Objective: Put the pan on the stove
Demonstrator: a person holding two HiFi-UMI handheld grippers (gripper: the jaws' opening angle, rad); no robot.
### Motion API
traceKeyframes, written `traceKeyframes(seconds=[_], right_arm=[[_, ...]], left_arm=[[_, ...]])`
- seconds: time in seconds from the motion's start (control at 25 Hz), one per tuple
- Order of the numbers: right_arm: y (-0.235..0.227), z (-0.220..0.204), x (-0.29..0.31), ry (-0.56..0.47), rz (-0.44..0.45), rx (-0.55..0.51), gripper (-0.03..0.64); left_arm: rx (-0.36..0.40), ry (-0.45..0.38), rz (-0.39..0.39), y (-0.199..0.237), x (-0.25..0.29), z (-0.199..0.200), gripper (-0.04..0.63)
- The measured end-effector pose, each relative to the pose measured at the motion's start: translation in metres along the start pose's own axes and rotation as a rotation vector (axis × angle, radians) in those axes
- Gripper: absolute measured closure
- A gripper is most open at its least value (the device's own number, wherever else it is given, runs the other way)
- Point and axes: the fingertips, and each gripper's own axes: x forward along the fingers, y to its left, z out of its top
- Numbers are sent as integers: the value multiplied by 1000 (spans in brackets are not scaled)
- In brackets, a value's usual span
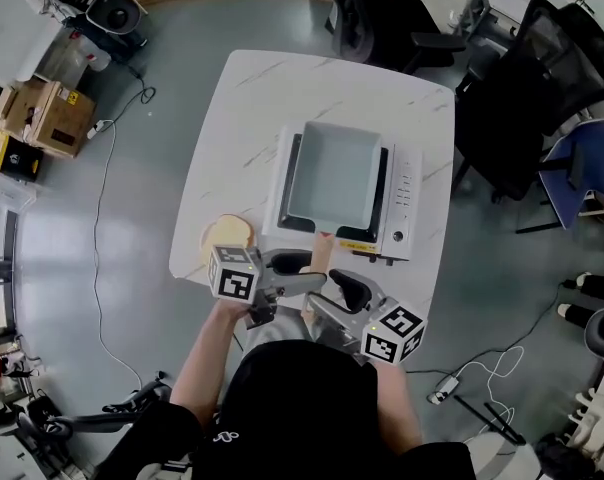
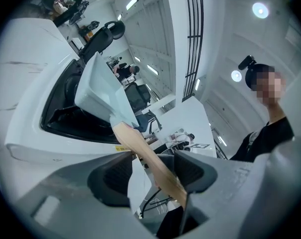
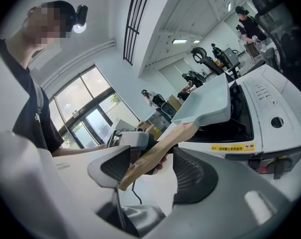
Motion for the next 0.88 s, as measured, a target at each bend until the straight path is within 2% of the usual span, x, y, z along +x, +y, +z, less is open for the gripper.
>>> traceKeyframes(seconds=[0.2,0.44,0.6,0.72,0.88], right_arm=[[1,6,-8,-31,-21,-21,359],[5,20,-19,-84,-62,-87,375],[6,32,-27,-137,-114,-145,447],[6,40,-34,-177,-151,-172,491],[8,54,-40,-217,-176,-209,515]], left_arm=[[17,-95,34,-7,-15,10,339],[107,-183,112,-19,-28,22,339],[155,-251,146,-32,-34,29,342],[186,-299,164,-47,-35,34,370],[276,-332,212,-59,-38,39,426]])
